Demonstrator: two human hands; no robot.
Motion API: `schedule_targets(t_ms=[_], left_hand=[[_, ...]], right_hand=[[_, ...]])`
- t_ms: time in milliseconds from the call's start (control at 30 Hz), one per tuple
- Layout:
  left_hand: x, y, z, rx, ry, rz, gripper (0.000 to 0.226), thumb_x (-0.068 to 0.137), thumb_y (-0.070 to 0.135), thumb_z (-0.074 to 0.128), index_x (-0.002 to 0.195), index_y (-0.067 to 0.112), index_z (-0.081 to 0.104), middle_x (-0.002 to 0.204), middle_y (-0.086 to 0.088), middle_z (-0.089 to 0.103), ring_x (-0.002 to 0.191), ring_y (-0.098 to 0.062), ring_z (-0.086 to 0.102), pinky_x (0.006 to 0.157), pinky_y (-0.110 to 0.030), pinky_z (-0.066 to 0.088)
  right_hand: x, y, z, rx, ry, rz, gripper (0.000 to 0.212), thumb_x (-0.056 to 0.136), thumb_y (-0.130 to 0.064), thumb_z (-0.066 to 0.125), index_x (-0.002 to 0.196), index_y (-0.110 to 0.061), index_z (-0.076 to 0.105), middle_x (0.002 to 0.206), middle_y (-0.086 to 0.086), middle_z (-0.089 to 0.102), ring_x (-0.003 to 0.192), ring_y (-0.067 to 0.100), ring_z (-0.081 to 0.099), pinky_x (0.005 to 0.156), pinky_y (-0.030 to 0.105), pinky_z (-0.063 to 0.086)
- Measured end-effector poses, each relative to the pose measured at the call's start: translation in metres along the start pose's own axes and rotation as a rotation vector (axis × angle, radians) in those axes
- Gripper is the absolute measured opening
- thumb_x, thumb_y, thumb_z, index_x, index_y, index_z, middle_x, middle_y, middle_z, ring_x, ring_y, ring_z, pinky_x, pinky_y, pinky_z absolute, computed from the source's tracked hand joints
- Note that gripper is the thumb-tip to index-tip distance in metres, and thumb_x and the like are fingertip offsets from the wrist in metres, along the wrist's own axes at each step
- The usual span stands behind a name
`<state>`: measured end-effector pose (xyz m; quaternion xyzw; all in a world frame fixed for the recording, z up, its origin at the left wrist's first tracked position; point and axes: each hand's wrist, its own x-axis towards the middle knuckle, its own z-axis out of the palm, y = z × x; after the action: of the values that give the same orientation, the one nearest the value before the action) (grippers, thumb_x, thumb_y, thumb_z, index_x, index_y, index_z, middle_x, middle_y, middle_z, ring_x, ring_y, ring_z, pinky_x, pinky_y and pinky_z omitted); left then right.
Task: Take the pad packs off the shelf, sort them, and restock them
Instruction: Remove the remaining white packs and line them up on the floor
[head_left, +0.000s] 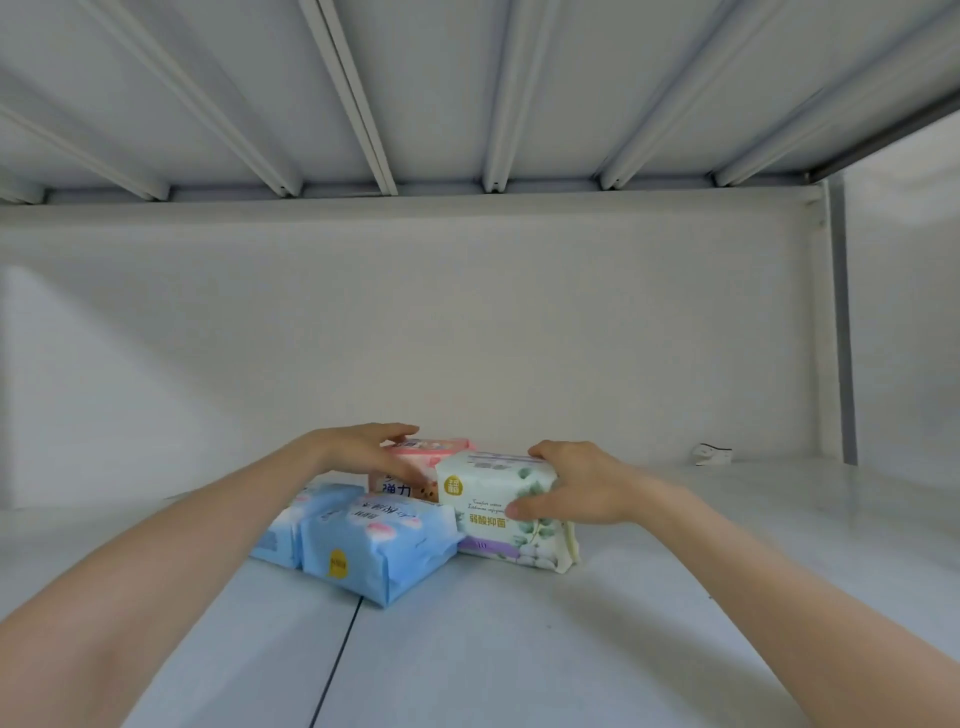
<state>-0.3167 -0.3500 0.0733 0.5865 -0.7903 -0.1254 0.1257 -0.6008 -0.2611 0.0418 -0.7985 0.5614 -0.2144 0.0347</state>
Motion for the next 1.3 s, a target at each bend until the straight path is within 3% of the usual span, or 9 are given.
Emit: schedule_targets(t_ms=[133,233,433,600,800,867,967,1067,1300], left_hand=[[-0.002,0.006,-0.004,-0.037,0.019,-0.029,0.106,0.059,0.059,0.083,0.147,0.030,0.033,0.148,0.007,0.035,0.134,-0.016,0.037,0.109,-0.034,0.035],[-0.005,0.010,-0.001,-0.072,0.022,-0.028,0.089,0.058,0.052,0.087,0.134,0.023,0.050,0.131,0.006,0.055,0.114,-0.013,0.057,0.100,-0.034,0.047],[-0.015,0.015,0.007,-0.101,0.193,-0.010,0.070,0.053,0.051,0.089,0.110,0.023,0.060,0.102,0.010,0.061,0.090,-0.006,0.061,0.071,-0.023,0.051],[-0.036,0.019,-0.001,-0.243,0.455,0.023,0.066,0.044,0.046,0.094,0.096,0.022,0.060,0.093,0.006,0.066,0.082,-0.009,0.065,0.072,-0.031,0.056],[-0.085,0.025,-0.023,-0.470,0.703,0.100,0.085,0.033,0.056,0.090,0.104,0.024,0.058,0.094,0.012,0.067,0.084,-0.007,0.066,0.068,-0.027,0.053],[-0.106,0.023,-0.027,-0.500,0.774,0.106,0.084,0.039,0.054,0.092,0.109,0.025,0.056,0.096,0.014,0.064,0.087,-0.005,0.063,0.066,-0.024,0.049],[-0.144,0.020,-0.028,-0.543,0.808,0.112,0.082,0.041,0.054,0.092,0.108,0.027,0.054,0.096,0.016,0.063,0.088,-0.004,0.062,0.068,-0.025,0.048],[-0.186,0.019,-0.023,-0.607,0.801,0.134,0.089,0.029,0.062,0.088,0.106,0.027,0.059,0.096,0.015,0.066,0.087,-0.003,0.064,0.071,-0.024,0.050],[-0.287,0.007,0.017,-0.713,0.800,0.137,0.092,0.028,0.060,0.087,0.109,0.021,0.066,0.101,0.006,0.071,0.090,-0.013,0.070,0.085,-0.041,0.057]], right_hand=[[-0.004,-0.004,-0.005,0.112,-0.011,0.031,0.066,0.067,-0.053,0.079,0.116,-0.018,0.054,0.110,-0.001,0.058,0.095,0.016,0.061,0.077,0.035,0.057],[-0.008,-0.006,-0.005,0.187,-0.001,0.066,0.061,0.064,-0.044,0.084,0.110,-0.015,0.055,0.105,0.001,0.058,0.089,0.017,0.064,0.063,0.033,0.060],[-0.016,-0.009,-0.005,0.245,0.098,0.108,0.058,0.064,-0.035,0.085,0.109,-0.011,0.057,0.104,0.004,0.061,0.089,0.020,0.065,0.067,0.034,0.059],[-0.026,-0.011,-0.014,0.240,0.314,0.144,0.055,0.066,-0.035,0.084,0.108,-0.011,0.058,0.104,0.004,0.064,0.091,0.020,0.059,0.074,0.028,0.048],[-0.049,-0.026,-0.021,0.559,0.579,0.122,0.055,0.065,-0.027,0.085,0.110,-0.014,0.056,0.096,-0.002,0.066,0.092,0.019,0.065,0.076,0.033,0.054],[-0.062,-0.036,-0.019,0.664,0.617,0.101,0.055,0.064,-0.025,0.086,0.109,-0.016,0.057,0.097,-0.002,0.067,0.091,0.018,0.066,0.079,0.039,0.056],[-0.087,-0.055,-0.018,0.766,0.643,0.107,0.054,0.064,-0.024,0.087,0.107,-0.020,0.056,0.099,-0.002,0.067,0.089,0.018,0.068,0.080,0.044,0.058],[-0.119,-0.077,-0.015,0.788,0.674,0.112,0.051,0.063,-0.024,0.087,0.103,-0.022,0.057,0.095,-0.005,0.067,0.087,0.016,0.069,0.079,0.043,0.059],[-0.205,-0.130,0.011,0.801,0.736,0.148,0.055,0.062,-0.030,0.086,0.108,-0.021,0.058,0.098,-0.006,0.067,0.088,0.012,0.068,0.077,0.040,0.059]])
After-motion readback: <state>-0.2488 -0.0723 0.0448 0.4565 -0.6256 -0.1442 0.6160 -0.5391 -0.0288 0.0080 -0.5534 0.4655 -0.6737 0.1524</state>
